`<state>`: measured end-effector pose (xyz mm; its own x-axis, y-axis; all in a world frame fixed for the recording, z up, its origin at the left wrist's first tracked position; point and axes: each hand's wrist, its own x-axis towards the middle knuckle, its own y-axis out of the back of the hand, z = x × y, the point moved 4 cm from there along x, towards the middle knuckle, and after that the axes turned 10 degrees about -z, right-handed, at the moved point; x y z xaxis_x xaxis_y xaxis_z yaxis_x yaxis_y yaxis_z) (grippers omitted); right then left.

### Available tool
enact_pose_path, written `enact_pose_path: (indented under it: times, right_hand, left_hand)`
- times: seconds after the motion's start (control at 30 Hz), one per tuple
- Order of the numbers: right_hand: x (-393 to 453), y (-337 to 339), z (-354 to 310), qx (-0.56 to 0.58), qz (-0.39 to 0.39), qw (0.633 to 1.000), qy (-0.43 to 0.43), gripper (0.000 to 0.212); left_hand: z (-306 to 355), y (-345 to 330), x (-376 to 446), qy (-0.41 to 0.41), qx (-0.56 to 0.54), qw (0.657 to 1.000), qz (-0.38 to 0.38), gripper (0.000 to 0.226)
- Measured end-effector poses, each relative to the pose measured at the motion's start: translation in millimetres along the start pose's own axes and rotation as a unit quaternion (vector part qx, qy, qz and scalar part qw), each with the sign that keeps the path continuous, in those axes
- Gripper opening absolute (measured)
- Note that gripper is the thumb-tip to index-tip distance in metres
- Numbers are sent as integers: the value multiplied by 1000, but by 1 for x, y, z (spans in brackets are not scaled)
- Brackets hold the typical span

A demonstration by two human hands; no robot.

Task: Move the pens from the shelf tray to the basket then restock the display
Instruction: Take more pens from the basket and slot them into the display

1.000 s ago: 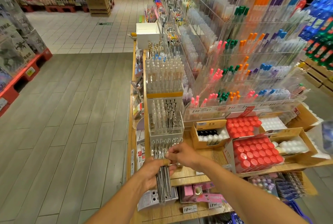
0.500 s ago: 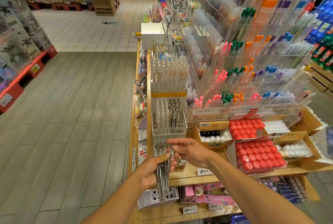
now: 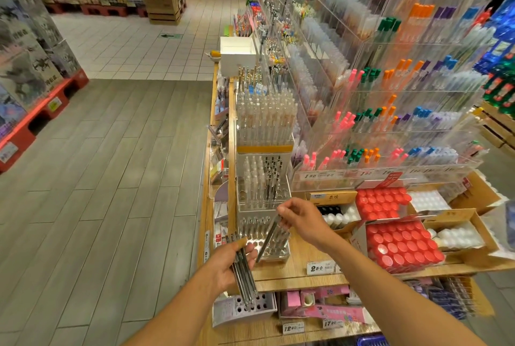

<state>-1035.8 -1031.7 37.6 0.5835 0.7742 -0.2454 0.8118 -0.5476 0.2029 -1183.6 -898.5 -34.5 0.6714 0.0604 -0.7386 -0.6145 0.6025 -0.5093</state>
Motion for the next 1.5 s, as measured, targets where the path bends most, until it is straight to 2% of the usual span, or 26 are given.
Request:
enact_pose_path:
  times: [0.1,0.17,0.27,0.43,0.6,0.87,0.97,1.1,1.17,1.27,1.37,1.4,1.43,1.5]
  right_hand:
    - [2,13,2,-126,49,991,14,8]
    - [4,13,9,-201,47,978,16,7]
    - [5,8,21,-254,50,966,21,8]
    - [6,1,38,-295,48,954,7,9]
    - [6,-1,36,-352,44,934,38,13]
    - [7,-3,32,-372,61,925,50,15]
    - [8,-7,35,-394,37,918,35,11]
    - [6,-19,40,-459,3,886,57,10]
    - [7,-24,42,-480,14,875,63,13]
    - [12,-26,41,-486,26,872,48,15]
    - [14,-28,36,-527,13,849,17,18]
    - [14,-28,32,-529,10,849,10,19]
    - [14,-28,27,-493,6,870,4,20]
    - [16,-32,19,-322,-42,945,-39,23]
  left_hand:
    - [1,8,1,0,5,1000,6,19]
    - [1,11,1,5,3,1000,1,21]
    - [1,10,0,3,4,1000,-1,20]
    - [4,8,0,-6,1,1000,-5,19]
    - [6,9,2,-9,36,999,-11,26]
    - [4,10,4,-12,62,998,-19,29]
    - [3,9,4,-6,75,996,-40,34]
    - [2,7,6,-7,69,996,-50,35]
    - [2,5,4,-6,64,996,-61,42]
    - [0,3,3,-3,62,995,-73,49]
    - [-1,2,1,-2,63,995,-75,56]
    - [-1,1,0,-3,61,995,-80,57]
    - [-1,-1,-1,-7,59,995,-86,56]
    - [0,-6,-4,-16,54,993,-100,53]
